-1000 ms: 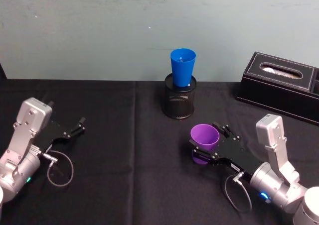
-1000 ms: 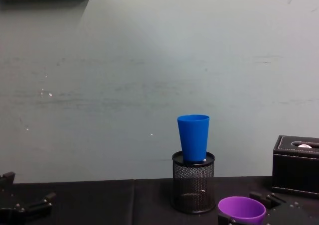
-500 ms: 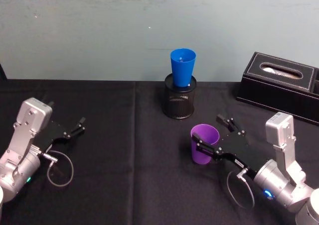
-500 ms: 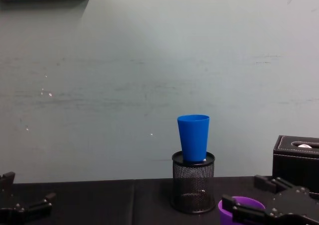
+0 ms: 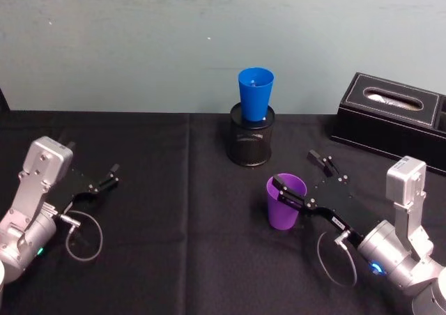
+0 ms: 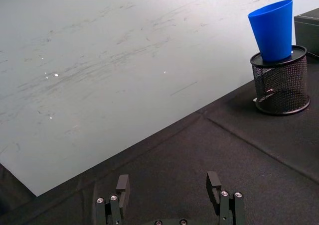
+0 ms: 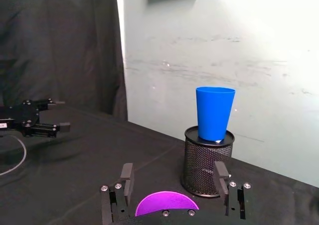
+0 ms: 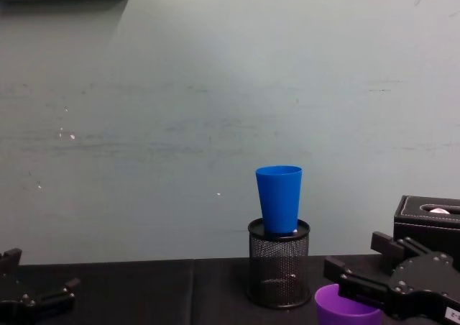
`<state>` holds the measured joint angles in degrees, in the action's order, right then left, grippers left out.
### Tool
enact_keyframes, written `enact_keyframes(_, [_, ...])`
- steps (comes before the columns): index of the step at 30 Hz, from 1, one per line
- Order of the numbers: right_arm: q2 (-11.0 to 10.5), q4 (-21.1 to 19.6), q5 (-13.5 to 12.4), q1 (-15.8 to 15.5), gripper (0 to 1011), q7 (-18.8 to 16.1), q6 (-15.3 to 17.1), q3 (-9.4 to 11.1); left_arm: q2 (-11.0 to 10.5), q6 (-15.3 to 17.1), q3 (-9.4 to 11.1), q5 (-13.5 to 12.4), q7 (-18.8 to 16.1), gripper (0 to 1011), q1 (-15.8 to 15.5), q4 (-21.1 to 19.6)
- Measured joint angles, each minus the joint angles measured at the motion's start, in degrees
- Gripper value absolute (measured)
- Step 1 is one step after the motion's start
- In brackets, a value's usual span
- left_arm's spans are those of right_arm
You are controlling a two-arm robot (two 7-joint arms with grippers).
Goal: Pick up one cup with a gripper and tap it against the other cup.
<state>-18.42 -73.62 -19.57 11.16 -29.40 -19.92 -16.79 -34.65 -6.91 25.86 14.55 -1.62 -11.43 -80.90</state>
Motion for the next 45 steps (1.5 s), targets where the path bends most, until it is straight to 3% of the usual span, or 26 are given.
enact_keyframes(29, [0.0, 0.0, 0.1, 0.0, 1004, 0.1, 0.0, 0.0, 0.0, 0.0, 0.0, 0.0, 0.0, 1011, 0.0, 0.0])
enact_keyframes(45, [1.6, -0.1, 2.7, -0.6, 1004, 6.5, 1.6, 2.9, 0.0, 0.0, 0.0, 0.0, 0.0, 1011, 0.0, 0.0])
